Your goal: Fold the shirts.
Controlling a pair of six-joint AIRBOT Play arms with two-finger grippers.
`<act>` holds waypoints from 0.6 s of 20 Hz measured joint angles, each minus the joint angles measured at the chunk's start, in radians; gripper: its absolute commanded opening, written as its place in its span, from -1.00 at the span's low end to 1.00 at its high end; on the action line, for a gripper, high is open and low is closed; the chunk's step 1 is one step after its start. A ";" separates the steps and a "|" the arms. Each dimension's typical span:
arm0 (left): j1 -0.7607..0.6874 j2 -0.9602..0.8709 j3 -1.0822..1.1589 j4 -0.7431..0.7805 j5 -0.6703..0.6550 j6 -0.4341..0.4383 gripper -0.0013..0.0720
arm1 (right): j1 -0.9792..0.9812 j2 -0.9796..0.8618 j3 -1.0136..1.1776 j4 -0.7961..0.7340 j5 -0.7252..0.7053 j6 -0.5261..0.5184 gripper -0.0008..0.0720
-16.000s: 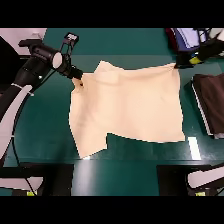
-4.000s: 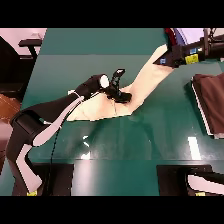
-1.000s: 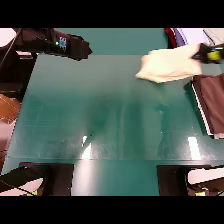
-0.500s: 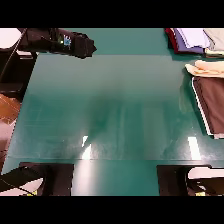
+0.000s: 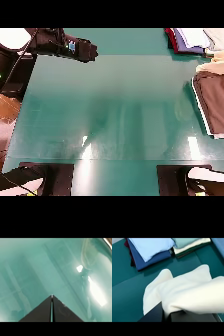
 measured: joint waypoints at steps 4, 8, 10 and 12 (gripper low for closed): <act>0.000 -0.003 0.000 0.000 -0.002 0.003 -0.89 | -0.068 0.132 -0.178 -0.033 0.055 -0.026 -0.94; 0.000 -0.004 0.000 0.000 -0.003 0.016 -0.89 | -0.138 0.276 -0.435 -0.153 0.081 -0.038 -0.94; 0.000 -0.004 0.000 0.000 -0.003 0.025 -0.89 | -0.178 0.336 -0.571 -0.199 0.080 -0.040 -0.93; 0.000 -0.004 0.000 0.000 -0.004 0.030 -0.89 | -0.217 0.378 -0.688 -0.230 0.074 -0.041 0.15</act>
